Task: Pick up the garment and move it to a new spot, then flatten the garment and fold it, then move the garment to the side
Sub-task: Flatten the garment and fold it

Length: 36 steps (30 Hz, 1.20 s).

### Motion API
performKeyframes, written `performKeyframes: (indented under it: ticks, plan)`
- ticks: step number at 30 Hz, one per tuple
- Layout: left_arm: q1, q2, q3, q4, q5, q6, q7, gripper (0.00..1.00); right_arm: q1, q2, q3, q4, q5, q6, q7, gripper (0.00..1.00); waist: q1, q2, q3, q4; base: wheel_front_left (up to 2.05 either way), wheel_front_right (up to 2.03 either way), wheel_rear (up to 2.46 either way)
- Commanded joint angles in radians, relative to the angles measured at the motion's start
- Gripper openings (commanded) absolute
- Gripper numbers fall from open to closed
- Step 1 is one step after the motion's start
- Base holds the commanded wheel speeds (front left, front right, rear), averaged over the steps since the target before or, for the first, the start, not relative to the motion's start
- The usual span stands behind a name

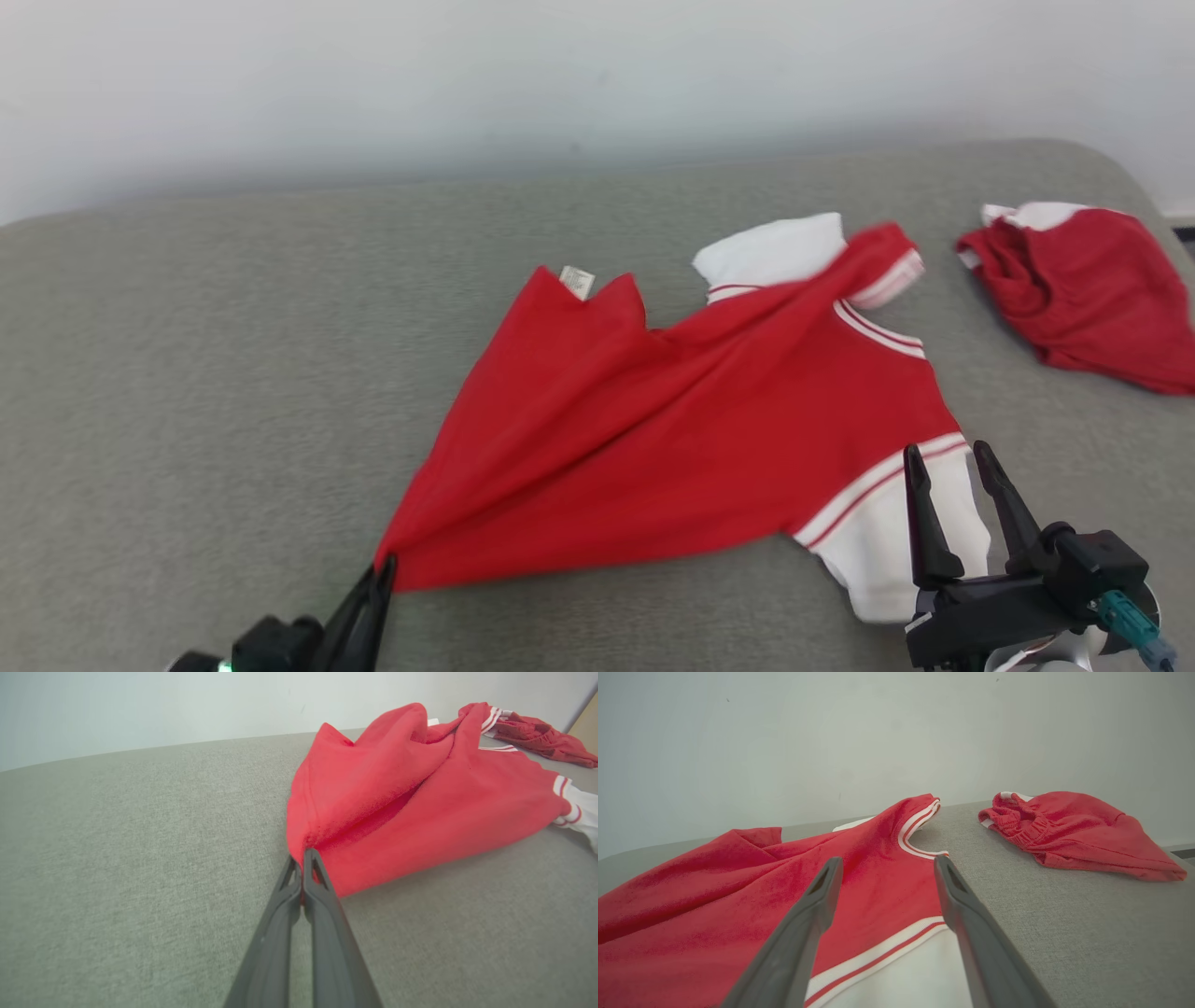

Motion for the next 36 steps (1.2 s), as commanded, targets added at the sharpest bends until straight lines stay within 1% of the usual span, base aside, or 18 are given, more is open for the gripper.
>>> performKeyframes:
  ticks: [1, 7, 10, 12, 16, 21, 23, 28, 30, 32, 36]
  plan:
    - [0.016, 0.006, 0.000, -0.009, 0.006, 0.005, -0.003, 0.00, 0.012, 0.005, -0.001, -0.001, 0.001, -0.003, -0.001, 1.00, 0.0000, 0.0000, -0.021, 0.069, 0.00, 0.00, 0.00]
    - [0.128, 0.014, -0.020, -0.103, 0.003, 0.023, 0.012, 0.00, 0.010, 0.006, -0.011, 0.002, 0.006, -0.003, 0.000, 1.00, 0.0000, 0.0000, -0.009, 0.134, 0.00, 0.00, 0.00]
    - [0.155, 0.013, -0.030, -0.127, -0.003, 0.028, 0.017, 0.00, 0.005, 0.009, -0.007, 0.009, 0.004, -0.003, 0.000, 1.00, 0.0000, 0.0000, -0.005, 0.141, 0.00, 0.00, 0.00]
    - [0.139, 0.003, -0.028, -0.135, -0.010, 0.027, 0.014, 0.00, -0.004, 0.006, 0.003, 0.014, 0.005, -0.003, -0.001, 1.00, 0.0000, 0.0000, -0.003, 0.133, 0.00, 0.00, 0.00]
    - [0.072, 0.011, -0.036, -0.125, -0.001, 0.014, 0.010, 0.00, -0.024, 0.001, 0.014, 0.020, -0.001, -0.003, 0.000, 1.00, 0.0000, 0.0000, 0.009, 0.096, 0.00, 0.00, 0.00]
    - [-0.054, 0.031, -0.040, -0.091, -0.006, 0.001, 0.008, 0.00, -0.060, -0.004, 0.023, 0.030, 0.005, -0.003, 0.000, 1.00, 0.0000, 0.0000, 0.042, 0.024, 0.00, 0.00, 0.00]
    - [-0.105, 0.051, -0.040, -0.059, -0.008, -0.005, 0.012, 0.00, -0.071, 0.000, 0.024, 0.035, 0.006, -0.003, 0.000, 1.00, 0.0000, 0.0000, 0.059, -0.008, 0.00, 0.00, 0.00]
    - [-0.214, 0.075, -0.038, 0.042, -0.049, -0.011, 0.011, 0.00, -0.089, 0.012, 0.016, 0.049, 0.006, -0.003, 0.000, 1.00, 0.0000, 0.0000, 0.098, -0.077, 0.00, 0.00, 0.00]
    - [-0.254, 0.088, -0.042, 0.084, -0.051, -0.012, 0.009, 0.00, -0.091, 0.014, 0.009, 0.054, 0.007, -0.003, 0.000, 1.00, 0.0000, 0.0000, 0.113, -0.097, 0.00, 0.00, 0.00]
    - [-0.289, 0.088, -0.045, 0.128, -0.064, -0.011, 0.005, 0.00, -0.093, 0.015, 0.002, 0.058, 0.006, -0.003, 0.000, 1.00, 0.0000, 0.0000, 0.123, -0.110, 0.00, 0.00, 0.00]
    - [-0.341, 0.075, -0.056, 0.199, -0.080, -0.012, -0.001, 0.00, -0.096, 0.014, -0.009, 0.062, 0.004, -0.003, 0.000, 1.00, 0.0000, 0.0000, 0.131, -0.121, 0.00, 0.00, 0.00]
